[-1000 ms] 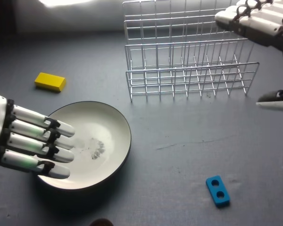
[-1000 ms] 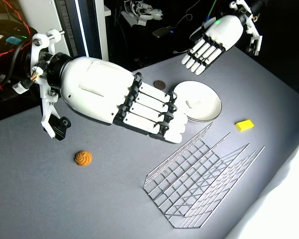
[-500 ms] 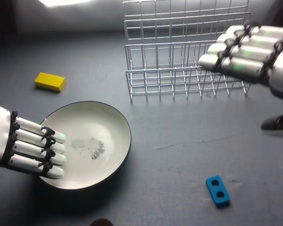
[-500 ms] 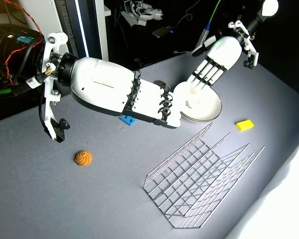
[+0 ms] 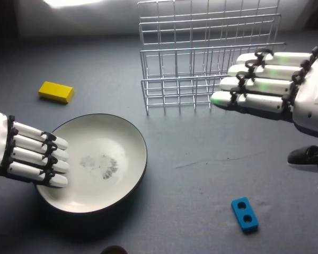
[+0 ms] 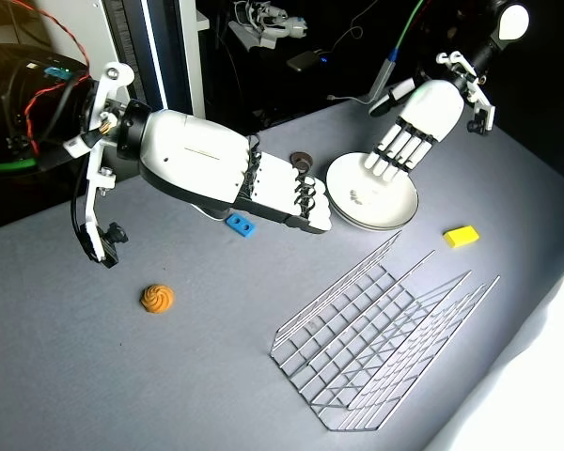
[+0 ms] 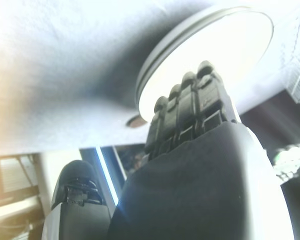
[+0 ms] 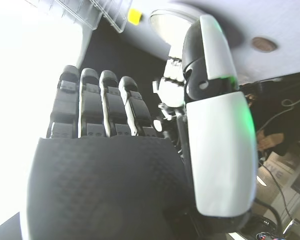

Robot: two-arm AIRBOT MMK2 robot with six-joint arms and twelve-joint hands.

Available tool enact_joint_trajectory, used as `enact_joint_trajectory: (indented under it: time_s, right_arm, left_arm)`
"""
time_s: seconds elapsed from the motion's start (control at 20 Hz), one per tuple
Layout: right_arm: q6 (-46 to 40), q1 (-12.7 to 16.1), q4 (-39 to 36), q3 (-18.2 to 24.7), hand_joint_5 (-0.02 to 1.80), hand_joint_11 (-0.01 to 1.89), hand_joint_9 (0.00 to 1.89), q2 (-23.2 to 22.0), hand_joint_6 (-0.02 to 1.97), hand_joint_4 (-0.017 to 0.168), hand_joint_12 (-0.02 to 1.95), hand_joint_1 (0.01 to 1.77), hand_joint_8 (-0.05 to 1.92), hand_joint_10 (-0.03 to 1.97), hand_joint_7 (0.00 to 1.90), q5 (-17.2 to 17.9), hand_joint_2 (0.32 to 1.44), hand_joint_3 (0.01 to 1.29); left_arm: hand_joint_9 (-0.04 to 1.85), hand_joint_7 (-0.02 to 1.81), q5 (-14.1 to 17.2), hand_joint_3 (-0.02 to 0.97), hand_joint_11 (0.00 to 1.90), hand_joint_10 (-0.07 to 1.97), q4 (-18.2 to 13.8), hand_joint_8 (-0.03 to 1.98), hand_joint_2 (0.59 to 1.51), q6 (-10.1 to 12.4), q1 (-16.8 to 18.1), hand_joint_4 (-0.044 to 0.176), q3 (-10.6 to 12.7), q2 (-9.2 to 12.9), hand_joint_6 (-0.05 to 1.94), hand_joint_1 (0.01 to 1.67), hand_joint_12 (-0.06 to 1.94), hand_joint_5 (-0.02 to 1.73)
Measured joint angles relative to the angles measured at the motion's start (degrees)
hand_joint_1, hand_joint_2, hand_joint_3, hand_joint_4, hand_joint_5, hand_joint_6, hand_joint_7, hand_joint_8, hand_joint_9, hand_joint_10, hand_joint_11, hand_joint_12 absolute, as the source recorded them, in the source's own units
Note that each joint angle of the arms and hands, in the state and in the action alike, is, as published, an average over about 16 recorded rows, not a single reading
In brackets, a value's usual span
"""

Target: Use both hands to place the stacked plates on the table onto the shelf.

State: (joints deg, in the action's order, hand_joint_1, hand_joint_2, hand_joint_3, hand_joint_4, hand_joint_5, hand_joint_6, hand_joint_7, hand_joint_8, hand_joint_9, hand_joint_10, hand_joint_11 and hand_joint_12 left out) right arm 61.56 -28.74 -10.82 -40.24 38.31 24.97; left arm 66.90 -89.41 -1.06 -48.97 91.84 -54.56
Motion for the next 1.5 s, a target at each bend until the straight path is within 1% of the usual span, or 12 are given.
enact_joint_trajectory:
  time_s: [0.2, 0.4, 0.6, 0.85, 1.05, 1.2, 1.5]
  right_arm:
    - [1.46, 0.0, -0.41, 0.62, 0.02, 0.02, 0.02, 0.25, 0.02, 0.008, 0.0, 1.06, 0.01, 0.01, 0.02, -0.64, 1.06, 0.02]
    - [2.56, 0.0, -0.47, 1.12, 0.01, 0.02, 0.02, 0.64, 0.02, 0.008, 0.0, 1.06, 0.01, 0.01, 0.02, -0.99, 1.06, 0.02]
    - [3.94, 0.01, -0.41, 1.37, 0.01, 0.02, 0.02, 1.53, 0.02, 0.008, 0.0, 1.08, 0.01, 0.01, 0.02, -1.38, 1.06, 0.02]
    - [5.62, 0.26, -0.26, 1.13, 0.01, 0.02, 0.02, 3.91, 0.02, 0.008, 0.0, 1.09, 0.01, 0.01, 0.02, -2.32, 1.06, 0.02]
    - [6.78, 0.52, -0.02, 0.34, 0.01, 0.02, 0.02, 6.62, 0.02, 0.008, 0.0, 1.08, 0.01, 0.01, 0.02, -3.22, 1.06, 0.02]
    - [7.47, 0.73, 0.15, -0.6, 0.01, 0.02, 0.02, 8.92, 0.02, 0.008, 0.0, 1.06, 0.01, 0.01, 0.02, -3.96, 1.06, 0.02]
    - [8.12, 1.3, 0.5, -3.07, 0.01, 0.02, 0.02, 13.01, 0.02, 0.008, 0.07, 1.02, 0.01, 0.01, 0.02, -5.73, 1.05, 0.02]
  left_arm:
    - [0.02, 0.02, 0.12, 0.014, 0.02, 0.01, 0.32, -0.02, 1.132, -0.04, -0.75, 0.0, 1.54, -0.75, 0.0, 0.02, -0.01, 0.02]
    - [0.02, 0.02, 0.24, 0.014, 0.02, 0.01, 0.64, -0.02, 1.131, -0.09, -1.61, -0.002, 2.58, -1.31, 0.0, 0.02, -0.01, 0.02]
    - [0.02, 0.02, 0.29, 0.014, 0.02, 0.01, 0.97, -0.02, 1.129, -0.17, -2.37, -0.004, 3.09, -1.73, -0.01, 0.02, -0.01, 0.01]
    - [0.01, 0.01, 0.34, 0.014, 0.01, 0.01, 1.34, -0.02, 1.13, -0.28, -2.96, -0.005, 3.22, -2.09, -0.02, 0.02, -0.02, 0.0]
    - [0.01, 0.0, 0.25, 0.014, 0.01, 0.01, 1.47, -0.02, 1.132, -0.34, -3.03, -0.004, 2.94, -2.34, -0.02, 0.02, -0.02, 0.0]
    - [0.0, 0.0, 0.02, 0.015, 0.01, 0.01, 1.38, -0.02, 1.133, -0.26, -2.64, -0.004, 2.29, -2.66, -0.02, 0.02, -0.01, 0.0]
    - [0.01, 0.0, -0.9, 0.015, 0.01, 0.01, 0.7, -0.01, 1.133, 0.3, -0.61, -0.004, -0.41, -3.28, -0.02, 0.02, -0.01, -0.01]
